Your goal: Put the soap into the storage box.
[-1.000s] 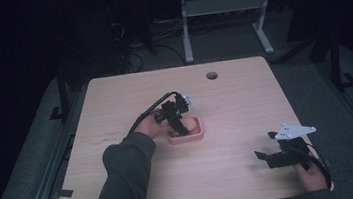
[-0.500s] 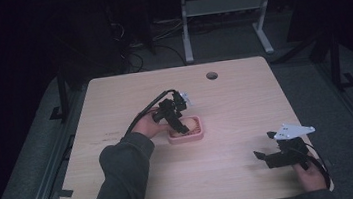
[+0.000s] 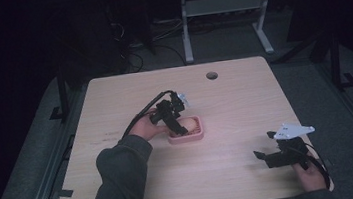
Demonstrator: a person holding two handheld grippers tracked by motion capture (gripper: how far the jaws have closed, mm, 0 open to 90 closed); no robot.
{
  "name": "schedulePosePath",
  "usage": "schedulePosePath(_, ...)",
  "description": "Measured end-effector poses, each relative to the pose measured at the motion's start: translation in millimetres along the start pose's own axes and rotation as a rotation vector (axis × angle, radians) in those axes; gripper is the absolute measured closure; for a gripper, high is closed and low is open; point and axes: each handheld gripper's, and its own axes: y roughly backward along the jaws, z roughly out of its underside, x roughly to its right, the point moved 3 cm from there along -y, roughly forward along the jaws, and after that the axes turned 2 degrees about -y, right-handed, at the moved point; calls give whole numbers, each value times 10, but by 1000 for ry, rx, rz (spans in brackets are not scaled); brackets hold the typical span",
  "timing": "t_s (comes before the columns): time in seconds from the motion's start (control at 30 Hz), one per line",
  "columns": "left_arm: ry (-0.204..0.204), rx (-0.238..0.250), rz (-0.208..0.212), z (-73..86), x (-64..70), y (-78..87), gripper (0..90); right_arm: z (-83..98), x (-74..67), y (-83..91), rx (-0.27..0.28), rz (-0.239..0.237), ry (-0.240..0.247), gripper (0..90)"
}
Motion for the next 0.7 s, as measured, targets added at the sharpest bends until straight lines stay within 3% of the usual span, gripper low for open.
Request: schedulePosePath(0.7,16,27,-7,172,164,116,242,11,32,11,3,18,-24,141)
